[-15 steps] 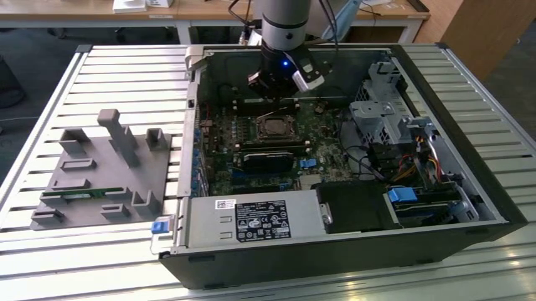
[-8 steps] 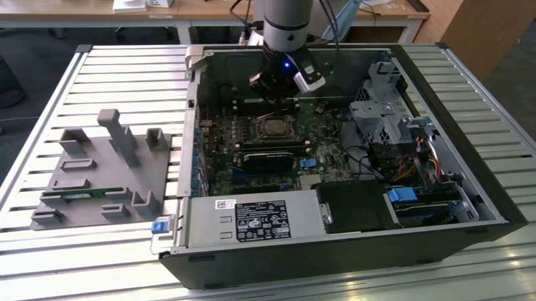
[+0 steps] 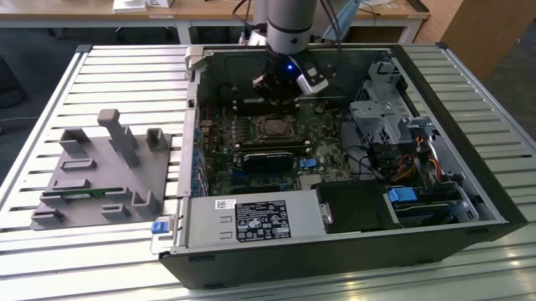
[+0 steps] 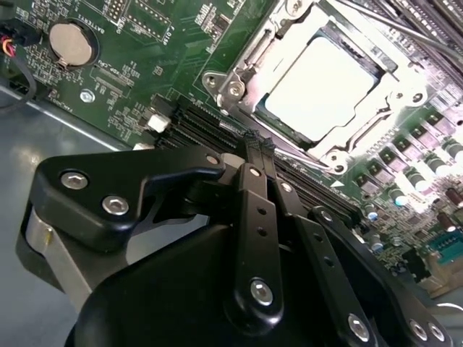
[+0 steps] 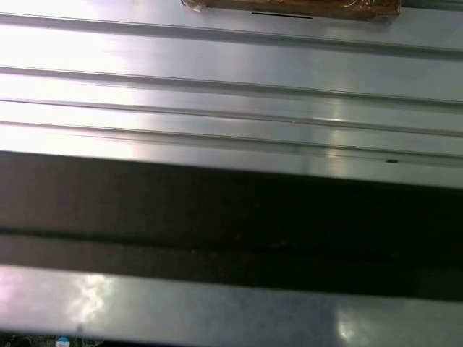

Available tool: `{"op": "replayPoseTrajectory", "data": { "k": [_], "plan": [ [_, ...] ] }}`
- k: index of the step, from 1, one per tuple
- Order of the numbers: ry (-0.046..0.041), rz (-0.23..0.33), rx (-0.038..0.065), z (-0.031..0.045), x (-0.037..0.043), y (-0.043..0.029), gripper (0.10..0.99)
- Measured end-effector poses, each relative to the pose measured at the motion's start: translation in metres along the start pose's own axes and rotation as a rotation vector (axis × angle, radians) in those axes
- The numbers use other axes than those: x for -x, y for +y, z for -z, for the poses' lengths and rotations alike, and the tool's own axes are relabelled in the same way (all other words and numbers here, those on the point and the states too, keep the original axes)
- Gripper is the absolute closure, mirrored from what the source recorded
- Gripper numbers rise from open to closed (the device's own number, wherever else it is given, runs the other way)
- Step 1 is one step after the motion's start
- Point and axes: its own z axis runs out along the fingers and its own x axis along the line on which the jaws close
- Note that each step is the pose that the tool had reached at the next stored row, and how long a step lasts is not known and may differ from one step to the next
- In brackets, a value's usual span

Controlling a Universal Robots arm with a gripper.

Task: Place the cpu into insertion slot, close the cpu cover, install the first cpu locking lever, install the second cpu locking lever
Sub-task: 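Install the first cpu locking lever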

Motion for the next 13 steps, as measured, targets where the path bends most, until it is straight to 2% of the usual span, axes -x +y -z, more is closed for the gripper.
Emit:
{"op": "replayPoseTrajectory", "data": {
  "k": [5, 13],
  "plan": [
    [-0.0001, 0.0, 0.0, -0.0035, 0.0034, -0.0005, 0.98],
    [0.0002, 0.0, -0.002, -0.0079, 0.0042, -0.001, 0.98]
  ]
}}
